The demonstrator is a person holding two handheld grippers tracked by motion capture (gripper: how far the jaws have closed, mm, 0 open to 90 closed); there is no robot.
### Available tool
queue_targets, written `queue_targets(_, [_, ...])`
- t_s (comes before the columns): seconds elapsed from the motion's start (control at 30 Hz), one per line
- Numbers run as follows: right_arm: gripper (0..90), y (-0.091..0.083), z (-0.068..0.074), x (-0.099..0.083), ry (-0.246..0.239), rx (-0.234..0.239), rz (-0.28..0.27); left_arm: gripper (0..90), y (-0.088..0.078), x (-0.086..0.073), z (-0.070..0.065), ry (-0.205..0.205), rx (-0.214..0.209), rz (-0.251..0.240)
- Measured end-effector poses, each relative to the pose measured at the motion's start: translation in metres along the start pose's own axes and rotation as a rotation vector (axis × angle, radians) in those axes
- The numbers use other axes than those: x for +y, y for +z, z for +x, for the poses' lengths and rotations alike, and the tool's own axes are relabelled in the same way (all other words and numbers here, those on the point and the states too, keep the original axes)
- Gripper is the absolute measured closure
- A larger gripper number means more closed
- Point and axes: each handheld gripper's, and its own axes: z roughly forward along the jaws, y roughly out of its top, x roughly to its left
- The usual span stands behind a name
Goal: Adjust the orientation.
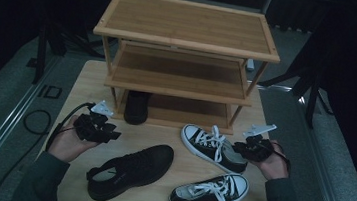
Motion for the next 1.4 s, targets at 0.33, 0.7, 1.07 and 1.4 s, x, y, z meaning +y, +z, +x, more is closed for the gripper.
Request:
queue_targets(0.33, [83.1,-0.018,-0.014,-0.010,0.080,-0.046,-0.110,62.7,-0.014,-0.004,-0.017,0.020,-0.054,-0.030])
queue_targets(0.7, [84.2,0.011,-0.030,-0.037,0.237,-0.116,-0.150,62.7,-0.022,-0.005,-0.022,0.049,-0.082,-0.016])
queue_targets(1.07, [83.2,0.023,-0.030,-0.050,0.268,-0.163,-0.142,62.5,-0.023,-0.004,-0.035,0.118,-0.115,0.021])
queue_targets(1.4, [82.5,0.025,-0.028,-0.054,0.266,-0.151,-0.135,62.6,-0.020,-0.002,-0.044,0.158,-0.131,0.056])
